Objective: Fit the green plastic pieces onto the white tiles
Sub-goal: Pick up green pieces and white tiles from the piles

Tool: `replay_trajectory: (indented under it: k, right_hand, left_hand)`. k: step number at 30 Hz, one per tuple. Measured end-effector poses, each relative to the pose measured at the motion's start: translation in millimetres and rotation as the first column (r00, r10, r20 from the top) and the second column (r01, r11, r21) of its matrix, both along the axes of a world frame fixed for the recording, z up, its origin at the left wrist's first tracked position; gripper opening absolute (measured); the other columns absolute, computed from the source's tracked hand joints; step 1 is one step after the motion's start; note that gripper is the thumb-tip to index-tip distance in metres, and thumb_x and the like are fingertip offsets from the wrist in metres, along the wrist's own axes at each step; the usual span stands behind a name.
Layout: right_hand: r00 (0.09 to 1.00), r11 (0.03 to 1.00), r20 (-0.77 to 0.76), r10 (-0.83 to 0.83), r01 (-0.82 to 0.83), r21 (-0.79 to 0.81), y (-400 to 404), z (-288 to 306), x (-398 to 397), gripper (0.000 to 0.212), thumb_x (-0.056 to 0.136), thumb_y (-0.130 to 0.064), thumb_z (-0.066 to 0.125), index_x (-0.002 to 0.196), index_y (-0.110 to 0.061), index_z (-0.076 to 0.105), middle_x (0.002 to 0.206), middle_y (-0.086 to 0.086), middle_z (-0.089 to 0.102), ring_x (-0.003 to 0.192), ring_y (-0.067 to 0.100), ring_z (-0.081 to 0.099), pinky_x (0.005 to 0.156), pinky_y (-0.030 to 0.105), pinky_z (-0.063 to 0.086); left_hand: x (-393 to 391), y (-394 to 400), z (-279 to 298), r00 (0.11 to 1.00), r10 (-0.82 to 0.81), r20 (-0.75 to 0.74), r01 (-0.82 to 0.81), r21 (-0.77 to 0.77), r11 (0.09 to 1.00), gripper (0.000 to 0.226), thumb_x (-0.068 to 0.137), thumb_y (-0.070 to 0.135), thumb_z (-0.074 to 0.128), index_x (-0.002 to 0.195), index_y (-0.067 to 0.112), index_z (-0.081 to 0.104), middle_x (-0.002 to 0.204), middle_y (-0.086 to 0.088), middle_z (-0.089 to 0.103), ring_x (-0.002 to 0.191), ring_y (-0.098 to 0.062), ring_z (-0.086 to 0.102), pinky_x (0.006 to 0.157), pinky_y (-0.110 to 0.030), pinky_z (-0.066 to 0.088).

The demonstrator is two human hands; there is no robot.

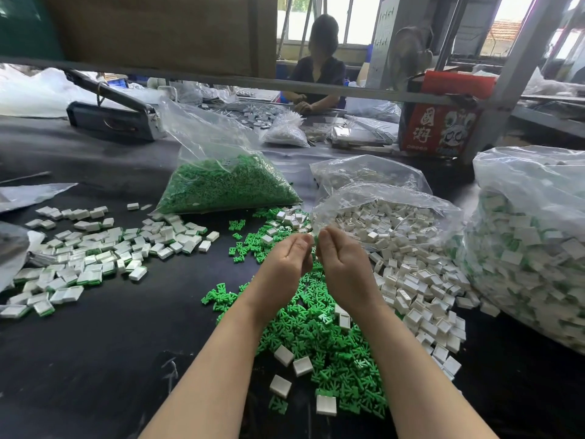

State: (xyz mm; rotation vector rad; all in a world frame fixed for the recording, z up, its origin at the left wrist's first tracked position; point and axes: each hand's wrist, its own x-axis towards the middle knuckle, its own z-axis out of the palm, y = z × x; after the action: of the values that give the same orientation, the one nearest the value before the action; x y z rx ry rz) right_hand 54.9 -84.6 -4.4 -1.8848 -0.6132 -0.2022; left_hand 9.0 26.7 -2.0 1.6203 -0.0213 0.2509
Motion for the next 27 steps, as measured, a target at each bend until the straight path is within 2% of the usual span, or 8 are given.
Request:
replay_trajectory:
  k: [5, 9, 16, 20, 24, 25, 26, 27]
  right_hand:
    - [0.995, 0.996, -0.05, 0.091, -0.091, -0.007, -6, 4, 3, 0.031, 0.103, -0.017, 0.045, 0.076, -0.001, 0.048, 0.063, -0.004, 0.042, 0.063, 0.013, 0.037, 0.062, 0.037, 0.032]
    - [0.98, 0.989, -0.131, 0.148, -0.151, -0.012, -8, 4, 5, 0.032, 0.103, -0.017, 0.045, 0.071, -0.009, 0.045, 0.063, -0.006, 0.041, 0.064, 0.015, 0.037, 0.063, 0.038, 0.031]
    - [0.962, 0.98, -0.187, 0.197, -0.197, 0.018, -7, 5, 3, 0.031, 0.104, -0.016, 0.043, 0.074, -0.007, 0.047, 0.065, -0.002, 0.04, 0.065, 0.017, 0.035, 0.063, 0.039, 0.03]
    - [0.965, 0.98, -0.178, 0.193, -0.198, -0.009, -6, 4, 1, 0.03, 0.103, -0.015, 0.044, 0.075, -0.007, 0.05, 0.062, -0.006, 0.042, 0.063, 0.014, 0.037, 0.063, 0.037, 0.032]
    - [0.938, 0.971, -0.251, 0.238, -0.219, 0.1, -3, 8, 0, 0.03, 0.105, -0.015, 0.041, 0.077, -0.01, 0.051, 0.067, 0.001, 0.046, 0.069, 0.021, 0.043, 0.068, 0.048, 0.042]
    - [0.925, 0.961, -0.275, 0.264, -0.228, 0.155, -3, 10, -1, 0.029, 0.105, -0.014, 0.039, 0.078, -0.009, 0.051, 0.067, 0.001, 0.047, 0.067, 0.02, 0.046, 0.069, 0.045, 0.045]
    - [0.91, 0.95, -0.298, 0.288, -0.231, 0.211, -3, 11, -1, 0.03, 0.105, -0.014, 0.038, 0.078, -0.008, 0.05, 0.064, -0.001, 0.047, 0.063, 0.013, 0.047, 0.064, 0.035, 0.047]
    - [0.9, 0.943, -0.322, 0.294, -0.218, 0.254, -3, 12, -2, 0.032, 0.106, -0.014, 0.037, 0.077, -0.009, 0.049, 0.06, -0.004, 0.045, 0.056, 0.007, 0.045, 0.057, 0.023, 0.044]
  left_hand:
    - [-3, 4, 3, 0.995, -0.1, -0.022, 0.101, 0.032, 0.994, 0.034, 0.107, 0.02, 0.032, 0.074, 0.016, 0.039, 0.065, 0.005, 0.035, 0.054, -0.004, 0.03, 0.053, -0.015, 0.03]
    - [-4, 7, 2, 0.986, -0.164, -0.031, 0.164, -0.007, 0.986, 0.034, 0.106, 0.016, 0.031, 0.073, 0.016, 0.039, 0.062, 0.007, 0.034, 0.05, -0.001, 0.029, 0.049, -0.013, 0.03]
    - [-2, 8, -1, 0.985, -0.171, -0.033, 0.171, 0.002, 0.985, 0.035, 0.107, 0.016, 0.031, 0.073, 0.016, 0.042, 0.057, 0.013, 0.037, 0.05, 0.0, 0.031, 0.049, -0.013, 0.031]
    - [-2, 5, -4, 0.987, -0.159, -0.024, 0.158, -0.029, 0.987, 0.034, 0.107, 0.014, 0.031, 0.079, 0.02, 0.05, 0.053, 0.018, 0.047, 0.049, 0.003, 0.041, 0.05, -0.008, 0.035]
    - [-4, 3, -2, 0.982, -0.19, 0.017, 0.191, -0.085, 0.978, 0.032, 0.107, 0.012, 0.028, 0.087, 0.017, 0.052, 0.056, 0.022, 0.058, 0.053, 0.009, 0.054, 0.055, -0.003, 0.041]
    - [-4, 3, -1, 0.978, -0.206, 0.034, 0.209, -0.104, 0.972, 0.032, 0.107, 0.012, 0.027, 0.087, 0.016, 0.052, 0.058, 0.021, 0.061, 0.054, 0.008, 0.055, 0.057, -0.003, 0.044]
    - [-4, 4, 0, 0.976, -0.213, 0.049, 0.218, -0.126, 0.968, 0.031, 0.107, 0.014, 0.028, 0.089, 0.013, 0.053, 0.059, 0.017, 0.063, 0.054, 0.004, 0.055, 0.06, -0.006, 0.049]
    - [-4, 4, 0, 0.977, -0.205, 0.061, 0.212, -0.156, 0.965, 0.029, 0.107, 0.017, 0.031, 0.093, 0.01, 0.056, 0.061, 0.01, 0.065, 0.054, -0.002, 0.053, 0.06, 0.0, 0.033]
